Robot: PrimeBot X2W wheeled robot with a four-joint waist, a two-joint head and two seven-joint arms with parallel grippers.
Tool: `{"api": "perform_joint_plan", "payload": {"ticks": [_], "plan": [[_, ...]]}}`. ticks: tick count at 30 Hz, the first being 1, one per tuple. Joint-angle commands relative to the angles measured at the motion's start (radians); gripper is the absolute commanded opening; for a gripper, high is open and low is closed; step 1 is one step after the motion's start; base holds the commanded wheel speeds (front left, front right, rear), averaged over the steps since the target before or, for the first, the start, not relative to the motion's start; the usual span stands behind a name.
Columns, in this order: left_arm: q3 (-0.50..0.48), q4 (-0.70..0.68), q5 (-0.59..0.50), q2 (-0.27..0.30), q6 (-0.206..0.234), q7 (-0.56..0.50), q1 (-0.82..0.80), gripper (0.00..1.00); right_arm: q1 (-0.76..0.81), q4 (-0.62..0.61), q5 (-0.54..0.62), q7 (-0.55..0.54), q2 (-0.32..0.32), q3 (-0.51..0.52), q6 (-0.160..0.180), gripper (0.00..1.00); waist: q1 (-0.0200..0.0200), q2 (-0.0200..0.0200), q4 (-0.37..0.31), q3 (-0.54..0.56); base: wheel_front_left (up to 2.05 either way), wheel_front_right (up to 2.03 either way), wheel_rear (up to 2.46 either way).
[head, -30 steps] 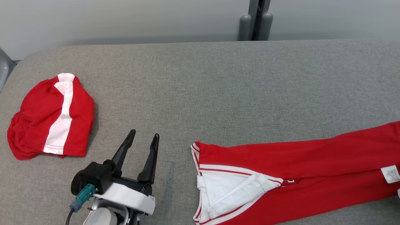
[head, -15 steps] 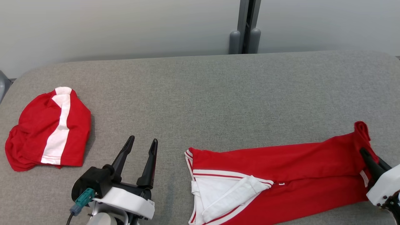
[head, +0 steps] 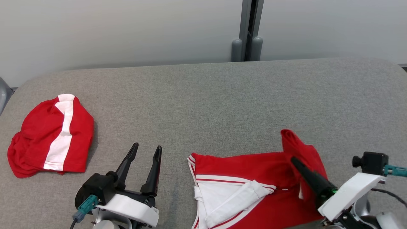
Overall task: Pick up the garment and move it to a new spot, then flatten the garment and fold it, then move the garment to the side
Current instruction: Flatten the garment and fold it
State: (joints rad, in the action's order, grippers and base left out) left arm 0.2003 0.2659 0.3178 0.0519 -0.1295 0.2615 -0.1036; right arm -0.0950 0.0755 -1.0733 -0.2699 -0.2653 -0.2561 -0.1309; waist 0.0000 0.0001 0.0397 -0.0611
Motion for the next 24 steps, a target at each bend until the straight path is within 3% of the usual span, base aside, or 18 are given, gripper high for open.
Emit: {"api": "perform_joint_plan", "payload": {"ticks": [1,6,10,14,24], "plan": [[-0.004,-0.001,0.004,0.004,-0.001,0.004,0.011,1.0,0.009,-0.005,-0.007,-0.007,0.006,0.007,0.0,0.0,0.0,-0.0001,0.002,0.0,0.0,0.0,0.0],[0.0,0.003,0.009,0.003,-0.001,0.004,0.005,1.0,0.049,-0.046,0.01,-0.078,0.141,0.018,0.0,0.0,0.0,-0.0001,0.022,-0.002,0.0,0.0,0.0],[0.004,0.004,0.012,0.003,-0.001,0.004,-0.002,1.0,0.062,-0.05,0.016,-0.11,0.197,0.002,0.0,0.0,0.0,-0.0001,0.047,-0.007,0.0,0.0,0.0],[0.019,0.005,0.012,0.002,-0.001,0.004,-0.007,1.0,0.047,-0.03,0.025,-0.102,0.212,-0.046,0.0,0.0,0.0,-0.0001,0.076,-0.018,0.0,0.0,0.0],[0.028,0.015,0.016,0.001,-0.001,0.004,-0.01,1.0,0.004,0.1,-0.06,0.036,0.212,-0.145,0.0,0.0,0.0,-0.0001,0.158,-0.031,0.0,0.0,0.0]]}}
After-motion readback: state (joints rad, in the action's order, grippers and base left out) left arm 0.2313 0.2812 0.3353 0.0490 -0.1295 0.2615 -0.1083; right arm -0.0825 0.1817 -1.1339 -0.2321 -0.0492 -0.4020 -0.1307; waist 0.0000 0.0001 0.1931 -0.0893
